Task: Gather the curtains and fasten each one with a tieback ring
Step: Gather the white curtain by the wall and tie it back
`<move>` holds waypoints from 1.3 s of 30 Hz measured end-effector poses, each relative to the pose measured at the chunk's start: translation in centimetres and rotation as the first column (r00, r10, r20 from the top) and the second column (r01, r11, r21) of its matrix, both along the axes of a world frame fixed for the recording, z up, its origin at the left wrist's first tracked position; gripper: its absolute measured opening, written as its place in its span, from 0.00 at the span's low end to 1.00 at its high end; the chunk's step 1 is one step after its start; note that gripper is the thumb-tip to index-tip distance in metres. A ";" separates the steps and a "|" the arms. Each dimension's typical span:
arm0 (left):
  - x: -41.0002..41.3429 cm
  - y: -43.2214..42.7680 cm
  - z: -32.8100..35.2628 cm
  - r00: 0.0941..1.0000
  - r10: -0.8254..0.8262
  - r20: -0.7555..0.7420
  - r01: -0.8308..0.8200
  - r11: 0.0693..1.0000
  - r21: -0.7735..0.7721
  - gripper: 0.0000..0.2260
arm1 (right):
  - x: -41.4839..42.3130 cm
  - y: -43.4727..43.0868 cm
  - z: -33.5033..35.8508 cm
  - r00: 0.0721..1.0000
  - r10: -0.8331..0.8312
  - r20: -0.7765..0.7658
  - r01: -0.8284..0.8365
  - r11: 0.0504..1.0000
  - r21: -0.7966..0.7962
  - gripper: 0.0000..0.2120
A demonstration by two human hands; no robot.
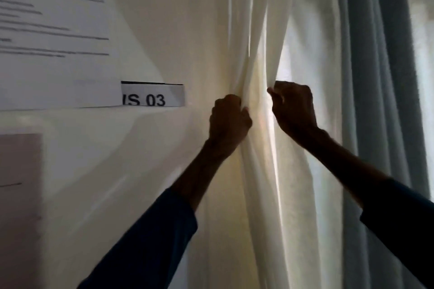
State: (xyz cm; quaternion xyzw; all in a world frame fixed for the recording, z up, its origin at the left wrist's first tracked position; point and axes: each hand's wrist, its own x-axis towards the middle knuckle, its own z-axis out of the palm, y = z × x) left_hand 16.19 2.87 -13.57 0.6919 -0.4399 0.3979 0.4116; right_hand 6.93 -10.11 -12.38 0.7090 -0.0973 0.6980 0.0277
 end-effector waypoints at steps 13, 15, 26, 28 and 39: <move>-0.2 -1.0 -0.5 0.999 0.009 0.046 -0.008 1.000 -0.029 0.14 | 0.7 3.6 -1.0 0.992 0.097 -0.077 -0.102 0.993 -0.057 0.13; -0.9 -1.2 -1.1 0.998 -0.008 0.070 0.011 0.999 -0.038 0.13 | 0.8 2.9 -3.3 0.991 0.123 -0.056 -0.122 0.992 0.020 0.13; -1.0 -2.8 -3.2 0.990 -0.069 0.125 0.077 0.995 -0.062 0.13 | 0.5 2.6 -8.8 0.976 0.218 0.001 -0.218 0.975 0.029 0.07; -1.3 -2.9 -3.7 0.984 -0.135 0.118 0.144 0.987 -0.067 0.23 | 0.2 2.3 -8.8 0.975 0.220 -0.020 -0.219 0.975 0.023 0.06; -1.4 -3.3 -5.8 0.947 -0.183 0.266 0.216 0.971 -0.102 0.10 | -1.0 1.1 -9.6 0.978 0.197 -0.065 -0.195 0.980 0.031 0.06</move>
